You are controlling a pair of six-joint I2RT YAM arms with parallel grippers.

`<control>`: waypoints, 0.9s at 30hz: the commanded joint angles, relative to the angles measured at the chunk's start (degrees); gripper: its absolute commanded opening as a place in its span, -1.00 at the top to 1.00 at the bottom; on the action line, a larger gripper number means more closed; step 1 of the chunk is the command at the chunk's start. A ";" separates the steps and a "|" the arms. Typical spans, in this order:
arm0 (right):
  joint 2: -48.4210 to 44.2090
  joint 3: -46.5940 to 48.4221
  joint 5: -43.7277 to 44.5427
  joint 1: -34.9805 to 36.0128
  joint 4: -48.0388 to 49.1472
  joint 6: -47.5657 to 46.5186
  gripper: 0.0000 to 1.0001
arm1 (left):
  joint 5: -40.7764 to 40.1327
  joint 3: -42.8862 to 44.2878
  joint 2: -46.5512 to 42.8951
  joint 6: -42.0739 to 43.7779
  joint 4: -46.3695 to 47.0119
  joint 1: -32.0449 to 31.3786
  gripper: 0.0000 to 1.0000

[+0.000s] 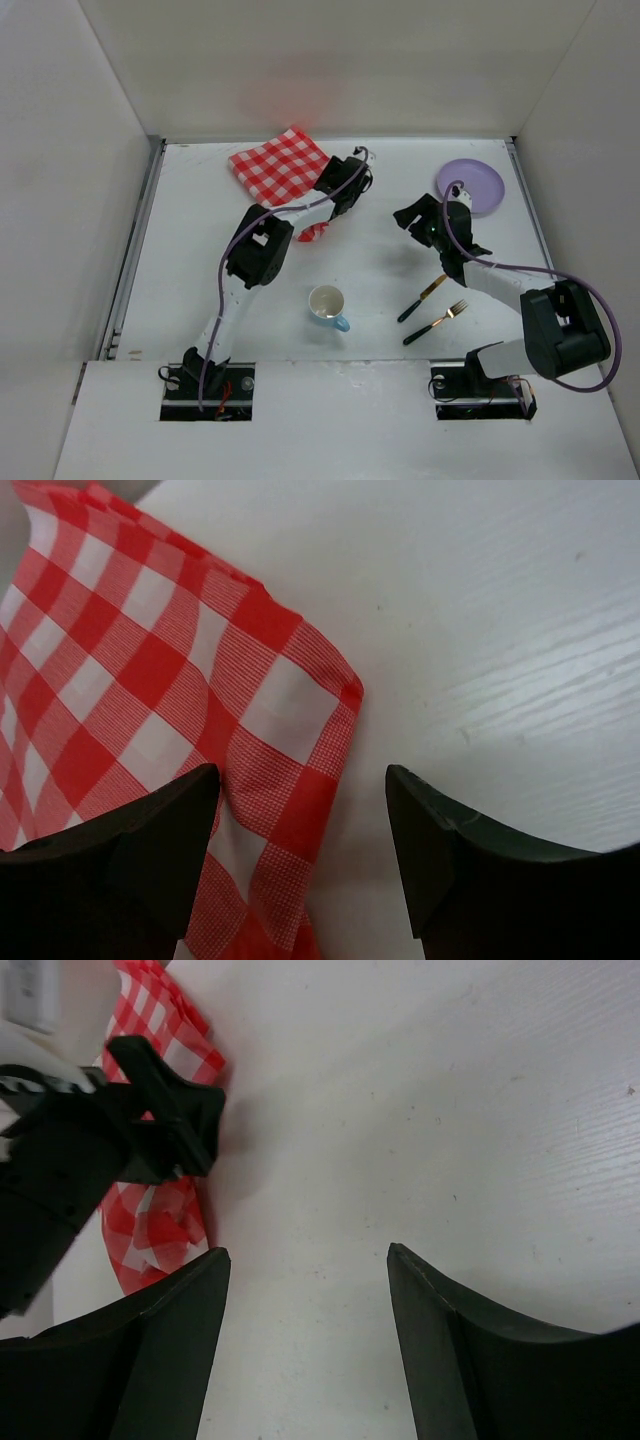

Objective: Set the dinner table for one person

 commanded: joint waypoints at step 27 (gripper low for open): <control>2.98 2.48 -0.66 2.51 3.85 -0.53 -0.42 | -21.98 -34.50 -42.40 -13.30 25.99 5.39 0.81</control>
